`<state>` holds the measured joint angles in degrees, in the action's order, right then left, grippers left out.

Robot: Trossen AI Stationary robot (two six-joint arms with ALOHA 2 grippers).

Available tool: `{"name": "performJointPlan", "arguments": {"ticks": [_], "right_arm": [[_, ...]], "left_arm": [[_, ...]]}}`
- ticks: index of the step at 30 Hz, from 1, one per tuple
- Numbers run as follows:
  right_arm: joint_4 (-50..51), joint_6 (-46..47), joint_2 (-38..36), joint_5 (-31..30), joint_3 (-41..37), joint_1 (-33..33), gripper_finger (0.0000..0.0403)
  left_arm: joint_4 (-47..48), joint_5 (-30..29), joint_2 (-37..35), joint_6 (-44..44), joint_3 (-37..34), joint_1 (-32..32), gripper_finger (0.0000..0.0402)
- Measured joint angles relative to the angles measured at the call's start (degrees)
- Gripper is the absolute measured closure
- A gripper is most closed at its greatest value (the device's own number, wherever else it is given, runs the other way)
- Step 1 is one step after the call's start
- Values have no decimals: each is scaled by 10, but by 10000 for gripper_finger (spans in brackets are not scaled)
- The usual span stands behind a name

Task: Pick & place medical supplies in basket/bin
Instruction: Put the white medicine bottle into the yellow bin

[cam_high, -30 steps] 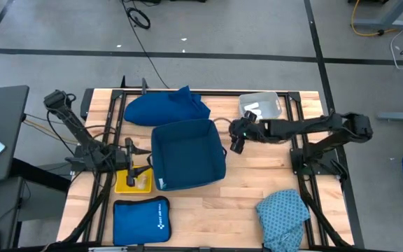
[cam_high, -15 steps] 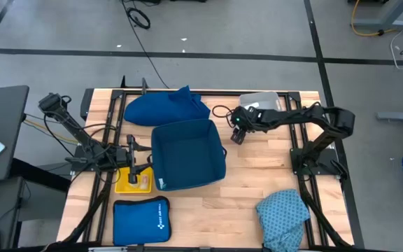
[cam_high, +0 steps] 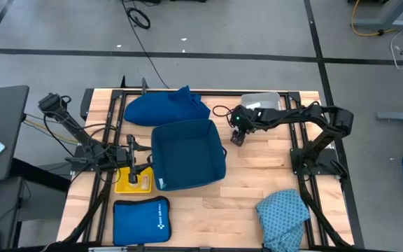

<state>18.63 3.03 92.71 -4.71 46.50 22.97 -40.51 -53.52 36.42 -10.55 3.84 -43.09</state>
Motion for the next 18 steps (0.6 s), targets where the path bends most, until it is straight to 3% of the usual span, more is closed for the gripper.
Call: {"name": "performJointPlan", "arguments": {"ticks": [6, 12, 16, 18], "right_arm": [[25, -23, 0, 1, 0, -32, 193], [26, -37, 0, -32, 0, -63, 279], [23, -39, -2, -34, 1, -75, 294], [18, -38, -8, -31, 3, -83, 344]], "left_arm": [[0, 0, 0, 0, 0, 0, 140], [0, 0, 0, 0, 0, 0, 140], [0, -3, 0, 0, 0, 0, 140], [0, -4, 0, -3, 0, 0, 140]]}}
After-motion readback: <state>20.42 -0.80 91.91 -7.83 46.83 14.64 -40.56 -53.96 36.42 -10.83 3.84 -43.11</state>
